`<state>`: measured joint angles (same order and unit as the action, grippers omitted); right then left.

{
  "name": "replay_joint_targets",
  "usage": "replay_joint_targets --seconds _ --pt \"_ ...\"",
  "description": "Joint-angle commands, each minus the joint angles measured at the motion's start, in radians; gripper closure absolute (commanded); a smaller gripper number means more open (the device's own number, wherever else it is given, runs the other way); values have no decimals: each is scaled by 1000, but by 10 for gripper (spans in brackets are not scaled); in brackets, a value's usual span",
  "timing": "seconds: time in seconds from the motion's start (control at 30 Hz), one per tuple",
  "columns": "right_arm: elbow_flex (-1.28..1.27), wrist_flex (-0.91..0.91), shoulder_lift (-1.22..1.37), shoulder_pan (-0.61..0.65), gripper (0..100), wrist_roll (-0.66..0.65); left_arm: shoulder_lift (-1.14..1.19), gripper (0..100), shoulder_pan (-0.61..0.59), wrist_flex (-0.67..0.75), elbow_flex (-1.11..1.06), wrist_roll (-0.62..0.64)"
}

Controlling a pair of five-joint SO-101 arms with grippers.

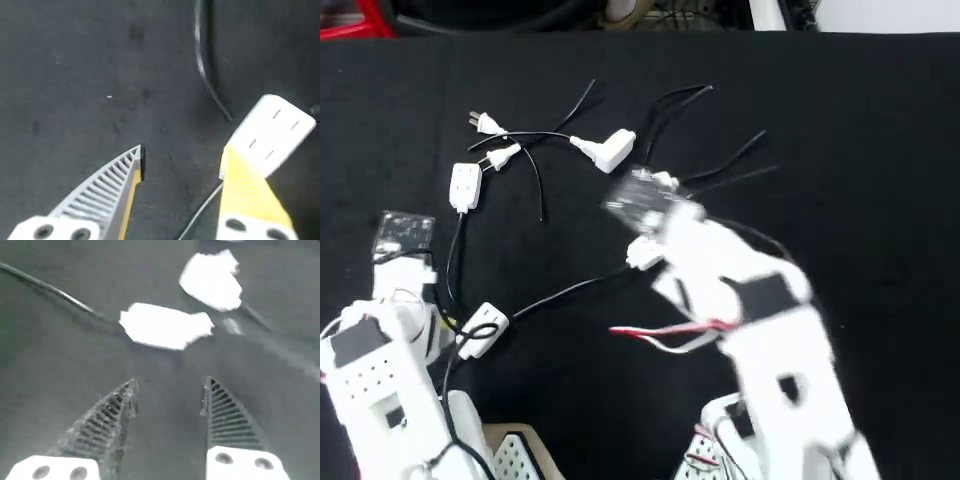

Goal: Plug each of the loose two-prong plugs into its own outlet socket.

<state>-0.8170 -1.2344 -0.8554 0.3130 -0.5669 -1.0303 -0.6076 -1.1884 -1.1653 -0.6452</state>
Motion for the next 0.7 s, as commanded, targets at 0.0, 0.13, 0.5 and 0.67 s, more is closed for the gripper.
replay_joint_targets --seconds 0.0,0.13,0.5,0.67 --pt "-136 -51 -282 -364 801 -123 106 751 104 -3 76 -17" --pt "-242 -28 -321 -559 801 -213 153 751 245 -106 119 -83" --pt "-381 23 -323 -529 801 -215 163 751 367 -144 120 -166" --pt "-329 21 -320 -267 799 57 150 751 354 -164 159 -95"
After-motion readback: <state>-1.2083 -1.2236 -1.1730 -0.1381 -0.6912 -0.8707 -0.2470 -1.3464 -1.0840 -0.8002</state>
